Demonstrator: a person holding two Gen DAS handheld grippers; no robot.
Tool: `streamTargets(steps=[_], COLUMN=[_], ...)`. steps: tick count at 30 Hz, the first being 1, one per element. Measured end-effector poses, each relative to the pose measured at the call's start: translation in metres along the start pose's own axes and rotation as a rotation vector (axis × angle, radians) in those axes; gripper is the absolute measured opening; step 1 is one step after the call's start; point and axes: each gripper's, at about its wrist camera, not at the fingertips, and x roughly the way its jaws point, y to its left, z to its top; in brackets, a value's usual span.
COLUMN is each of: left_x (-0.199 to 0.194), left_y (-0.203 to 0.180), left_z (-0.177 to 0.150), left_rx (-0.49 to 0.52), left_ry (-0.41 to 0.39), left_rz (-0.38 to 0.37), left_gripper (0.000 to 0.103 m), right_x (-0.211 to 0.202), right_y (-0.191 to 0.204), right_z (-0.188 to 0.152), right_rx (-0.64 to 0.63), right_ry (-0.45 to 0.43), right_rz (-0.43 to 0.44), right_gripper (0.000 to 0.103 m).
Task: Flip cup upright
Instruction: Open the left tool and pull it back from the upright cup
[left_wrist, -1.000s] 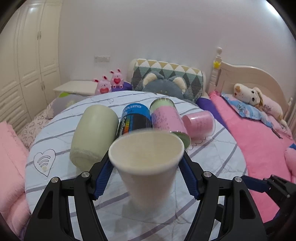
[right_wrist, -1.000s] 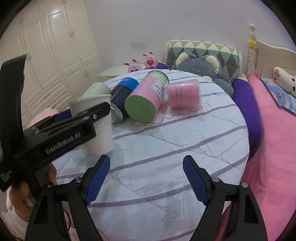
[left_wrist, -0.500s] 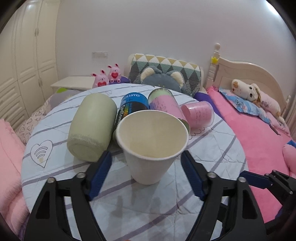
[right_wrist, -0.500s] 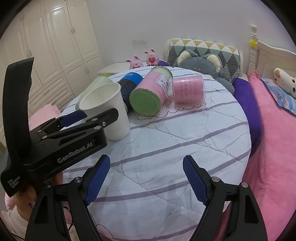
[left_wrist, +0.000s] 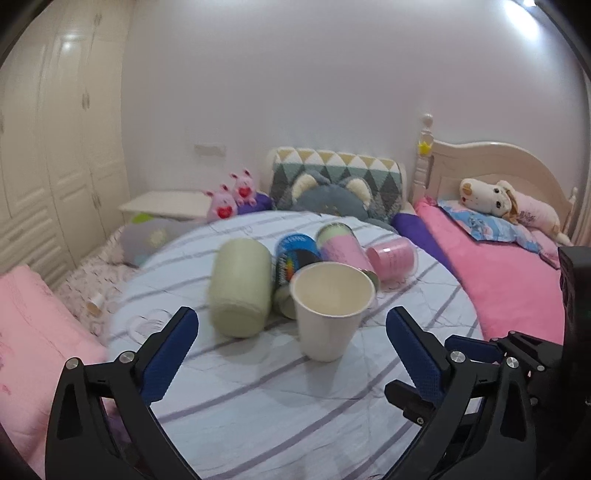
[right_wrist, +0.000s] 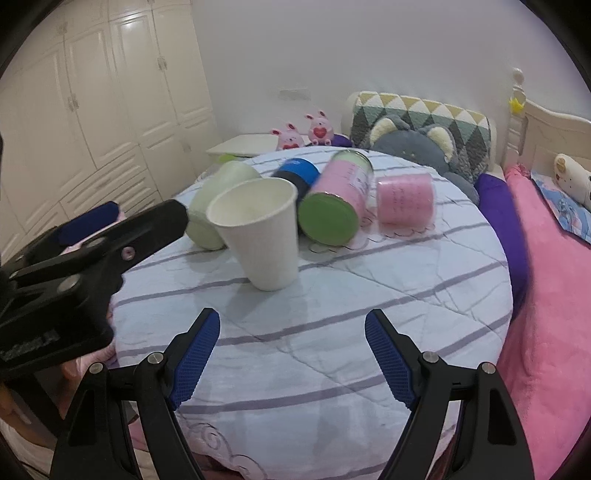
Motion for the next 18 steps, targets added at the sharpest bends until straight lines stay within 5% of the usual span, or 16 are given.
streamTargets(steps=[7, 18], left_x=[-0.019, -0.024], left_y=[0.015, 0.036], left_z=[0.002, 0.002], left_rx=[0.038, -0.005], left_ry=[-0.022, -0.004], left_rz=[0.07, 0.063], left_gripper=[0.103, 0.103], right_x=[-0.005, -0.005], right_y=[0.024, 0.048], right_z=[0.003, 0.006], right_rx=[-0.02, -0.041], right_ry=[-0.056, -0.085], right_rz=[0.016, 0.006], right_gripper=[0.082, 0.082])
